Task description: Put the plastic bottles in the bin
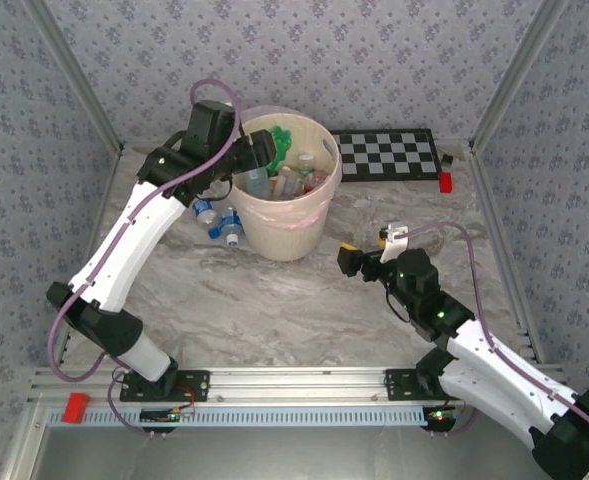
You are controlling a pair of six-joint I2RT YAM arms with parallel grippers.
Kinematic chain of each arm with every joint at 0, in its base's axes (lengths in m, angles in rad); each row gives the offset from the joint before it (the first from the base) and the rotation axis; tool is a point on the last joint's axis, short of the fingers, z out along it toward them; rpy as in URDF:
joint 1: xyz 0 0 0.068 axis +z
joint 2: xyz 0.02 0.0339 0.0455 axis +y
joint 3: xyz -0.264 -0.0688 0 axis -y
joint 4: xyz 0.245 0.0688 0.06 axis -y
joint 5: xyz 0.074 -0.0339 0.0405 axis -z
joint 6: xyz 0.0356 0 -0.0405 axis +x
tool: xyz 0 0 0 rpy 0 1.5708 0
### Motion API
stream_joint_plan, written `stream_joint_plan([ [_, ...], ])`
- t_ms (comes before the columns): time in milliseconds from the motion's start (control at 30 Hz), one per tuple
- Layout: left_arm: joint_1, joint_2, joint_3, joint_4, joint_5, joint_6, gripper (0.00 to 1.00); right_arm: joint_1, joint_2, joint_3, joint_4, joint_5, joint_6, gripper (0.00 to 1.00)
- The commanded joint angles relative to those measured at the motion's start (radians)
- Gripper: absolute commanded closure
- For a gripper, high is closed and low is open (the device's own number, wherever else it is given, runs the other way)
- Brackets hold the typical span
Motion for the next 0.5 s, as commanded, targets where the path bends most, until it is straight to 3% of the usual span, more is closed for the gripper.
stream_joint_plan([
  [0,-0.001,0.005,0.042,-0.033,-0.025,0.004,0.10,-0.006,-0.014,-0.004,0.020,-0.004,0.010,0.00],
  [167,-0.002,-0.008,0.041,-0.038,-0.036,0.013,0.01,-0.007,-0.014,-0.004,0.020,-0.002,0.010,0.00],
  [467,0.013,-0.121,-0.094,-0.049,-0.137,0.044,0.00,-0.009,-0.021,-0.004,0.010,0.031,0.014,0.00],
])
